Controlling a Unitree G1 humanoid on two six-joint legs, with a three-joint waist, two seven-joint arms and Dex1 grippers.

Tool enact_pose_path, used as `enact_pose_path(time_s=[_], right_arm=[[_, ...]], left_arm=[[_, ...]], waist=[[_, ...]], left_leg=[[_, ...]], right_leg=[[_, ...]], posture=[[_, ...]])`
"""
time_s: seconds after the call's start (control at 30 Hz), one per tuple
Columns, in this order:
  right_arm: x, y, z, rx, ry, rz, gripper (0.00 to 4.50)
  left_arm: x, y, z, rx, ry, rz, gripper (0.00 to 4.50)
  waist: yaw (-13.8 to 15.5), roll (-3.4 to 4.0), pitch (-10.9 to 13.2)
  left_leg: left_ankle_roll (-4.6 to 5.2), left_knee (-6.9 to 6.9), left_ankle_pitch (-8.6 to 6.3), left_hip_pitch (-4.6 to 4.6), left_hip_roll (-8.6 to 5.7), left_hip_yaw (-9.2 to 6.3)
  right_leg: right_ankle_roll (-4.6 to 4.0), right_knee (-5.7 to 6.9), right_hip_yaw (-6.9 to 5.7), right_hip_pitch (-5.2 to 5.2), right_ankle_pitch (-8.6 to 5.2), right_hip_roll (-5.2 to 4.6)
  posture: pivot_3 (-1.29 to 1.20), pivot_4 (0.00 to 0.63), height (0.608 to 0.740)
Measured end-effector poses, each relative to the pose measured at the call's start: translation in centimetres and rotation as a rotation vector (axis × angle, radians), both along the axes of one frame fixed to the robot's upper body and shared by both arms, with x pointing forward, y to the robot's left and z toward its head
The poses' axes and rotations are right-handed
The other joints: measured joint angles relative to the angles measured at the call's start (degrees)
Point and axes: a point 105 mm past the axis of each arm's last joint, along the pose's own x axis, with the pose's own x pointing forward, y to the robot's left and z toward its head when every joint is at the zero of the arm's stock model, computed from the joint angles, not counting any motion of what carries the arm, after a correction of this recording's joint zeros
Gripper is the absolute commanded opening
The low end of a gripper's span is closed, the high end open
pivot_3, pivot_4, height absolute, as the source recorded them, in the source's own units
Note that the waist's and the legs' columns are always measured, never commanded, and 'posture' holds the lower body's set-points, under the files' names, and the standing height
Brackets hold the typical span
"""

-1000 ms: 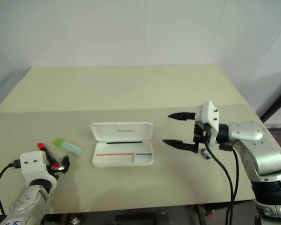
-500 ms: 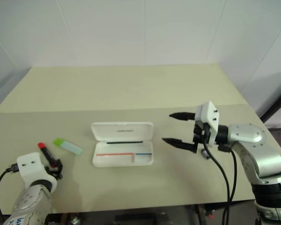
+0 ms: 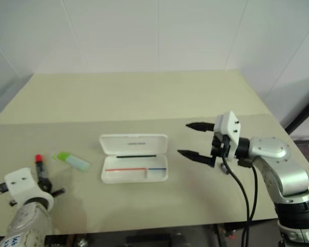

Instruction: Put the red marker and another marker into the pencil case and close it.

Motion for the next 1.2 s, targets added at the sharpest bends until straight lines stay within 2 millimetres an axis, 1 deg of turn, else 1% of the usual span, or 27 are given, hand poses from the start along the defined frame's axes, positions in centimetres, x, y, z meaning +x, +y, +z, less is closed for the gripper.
enact_pose_path(time_s=[0.07, 0.13, 0.2, 0.27, 0.3, 0.37, 0.47, 0.53, 0.6, 0.67, 0.73, 0.77, 0.87, 0.93, 1.0, 1.13, 1.2], right_arm=[[0.2, -0.1, -0.1, 0.014, -0.002, -0.008, 4.50], [0.3, -0.2, -0.3, 0.013, -0.003, -0.018, 4.50], [0.5, -0.4, -0.5, 0.013, -0.004, -0.029, 4.50], [0.8, -0.7, -0.7, 0.016, -0.009, -0.044, 4.50], [0.8, -0.8, -0.7, 0.014, -0.011, -0.050, 4.50], [1.1, -1.0, -0.8, 0.014, -0.020, -0.071, 4.50], [1.5, -1.9, -0.9, 0.020, -0.023, -0.117, 4.50], [1.6, -2.1, -0.8, 0.024, -0.033, -0.131, 4.50], [1.6, -2.3, -0.8, 0.023, -0.038, -0.143, 4.50], [1.6, -2.5, -1.2, 0.022, -0.030, -0.156, 4.50], [1.7, -2.6, -1.5, 0.018, -0.024, -0.168, 4.50], [1.7, -2.7, -1.5, 0.018, -0.021, -0.173, 4.50], [1.6, -3.0, -1.8, 0.018, -0.015, -0.185, 4.50], [1.7, -3.1, -1.7, 0.021, -0.018, -0.195, 4.50], [1.7, -3.5, -1.6, 0.027, -0.022, -0.212, 4.50], [1.5, -3.8, -1.9, 0.030, -0.018, -0.236, 4.50], [1.3, -3.9, -2.1, 0.030, -0.014, -0.246, 4.50]], left_arm=[[0.6, 0.1, 1.6, 0.066, -0.048, -0.036, 0.66], [1.5, -0.3, 3.0, 0.131, -0.097, -0.107, 0.66], [2.6, -1.4, 4.4, 0.197, -0.150, -0.220, 0.66], [3.9, -3.3, 6.1, 0.266, -0.225, -0.369, 0.66], [4.3, -3.9, 6.7, 0.293, -0.248, -0.416, 0.66], [4.6, -4.8, 7.5, 0.314, -0.305, -0.490, 0.66], [5.6, -6.0, 8.4, 0.296, -0.379, -0.631, 0.66], [6.2, -6.9, 10.3, 0.302, -0.449, -0.737, 0.66], [6.3, -7.9, 12.3, 0.365, -0.492, -0.850, 0.66], [6.1, -9.6, 13.5, 0.452, -0.499, -1.006, 0.66], [5.8, -11.7, 13.5, 0.518, -0.472, -1.179, 0.66], [5.7, -12.5, 13.2, 0.521, -0.462, -1.242, 0.66], [5.5, -13.8, 12.2, 0.507, -0.418, -1.391, 0.66], [5.3, -14.3, 11.9, 0.544, -0.384, -1.482, 0.66], [4.6, -14.9, 11.6, 0.604, -0.359, -1.588, 0.66], [3.8, -15.1, 9.8, 0.701, -0.270, -1.770, 0.66], [3.8, -14.9, 8.8, 0.731, -0.217, -1.837, 0.66]], waist=[[0.23, -0.01, 0.00], [0.74, -0.01, 0.00], [1.25, -0.01, 0.00], [1.52, -0.01, 0.00], [1.50, 0.00, 0.00], [1.46, 0.00, 0.00], [1.46, 0.00, 0.00], [1.50, 0.00, 0.00], [1.46, 0.00, 0.00], [1.44, 0.00, 0.00], [1.41, 0.02, 0.01], [1.34, 0.04, 0.02], [1.24, 0.05, 0.03], [1.24, 0.06, 0.04], [1.29, 0.07, 0.04], [1.30, 0.09, 0.05], [1.31, 0.13, 0.07]], left_leg=[[-0.01, 0.01, 0.01, 0.00, -0.01, 0.00], [-0.03, 0.00, 0.02, 0.00, -0.02, 0.01], [-0.03, -0.01, 0.02, -0.01, -0.01, 0.01], [-0.04, -0.03, 0.02, -0.02, -0.01, 0.01], [-0.04, -0.05, 0.02, -0.02, -0.01, 0.01], [-0.04, -0.12, 0.02, -0.02, 0.00, 0.04], [-0.03, -0.16, 0.02, -0.06, 0.04, 0.02], [-0.04, -0.13, 0.02, -0.08, 0.06, 0.01], [-0.04, -0.12, 0.02, -0.07, 0.04, 0.02], [-0.04, -0.15, 0.02, -0.07, 0.02, 0.04], [-0.04, -0.18, 0.02, -0.07, 0.03, 0.05], [-0.04, -0.20, 0.02, -0.07, 0.04, 0.05], [-0.04, -0.21, 0.02, -0.09, 0.08, 0.04], [-0.04, -0.19, 0.02, -0.08, 0.08, 0.04], [-0.04, -0.19, 0.02, -0.08, 0.07, 0.05], [-0.03, -0.20, 0.02, -0.08, 0.07, 0.05], [-0.03, -0.20, 0.02, -0.09, 0.06, 0.05]], right_leg=[[0.02, -0.01, 0.00, 0.00, 0.01, -0.02], [0.02, -0.03, 0.00, 0.01, 0.02, -0.03], [0.00, -0.06, -0.01, 0.00, 0.03, -0.03], [0.00, -0.08, -0.02, 0.00, 0.03, -0.05], [-0.01, -0.10, -0.02, 0.00, 0.03, -0.05], [0.00, -0.16, -0.01, 0.00, 0.03, -0.06], [-0.01, -0.12, -0.06, -0.08, 0.03, -0.03], [-0.02, -0.09, -0.07, -0.09, 0.03, -0.01], [-0.01, -0.10, -0.05, -0.07, 0.03, -0.03], [-0.01, -0.15, -0.04, -0.06, 0.03, -0.05], [-0.01, -0.19, -0.04, -0.07, 0.03, -0.05], [-0.01, -0.19, -0.04, -0.07, 0.03, -0.05], [-0.02, -0.17, -0.05, -0.11, 0.03, -0.01], [-0.02, -0.14, -0.05, -0.11, 0.03, -0.01], [-0.02, -0.15, -0.04, -0.10, 0.03, -0.03], [-0.03, -0.16, -0.04, -0.11, 0.02, -0.02], [-0.04, -0.16, -0.04, -0.11, 0.02, -0.02]], posture=[[0.00, 0.150, 0.740], [0.00, 0.150, 0.740], [0.00, 0.150, 0.740], [0.00, 0.150, 0.740], [0.00, 0.150, 0.740], [0.00, 0.150, 0.740], [0.00, 0.150, 0.740], [0.00, 0.150, 0.740], [0.00, 0.150, 0.740], [0.00, 0.150, 0.740], [0.00, 0.150, 0.740], [0.00, 0.150, 0.740], [0.00, 0.150, 0.740], [0.00, 0.150, 0.740], [0.00, 0.150, 0.740], [0.00, 0.150, 0.740], [0.00, 0.150, 0.740]])
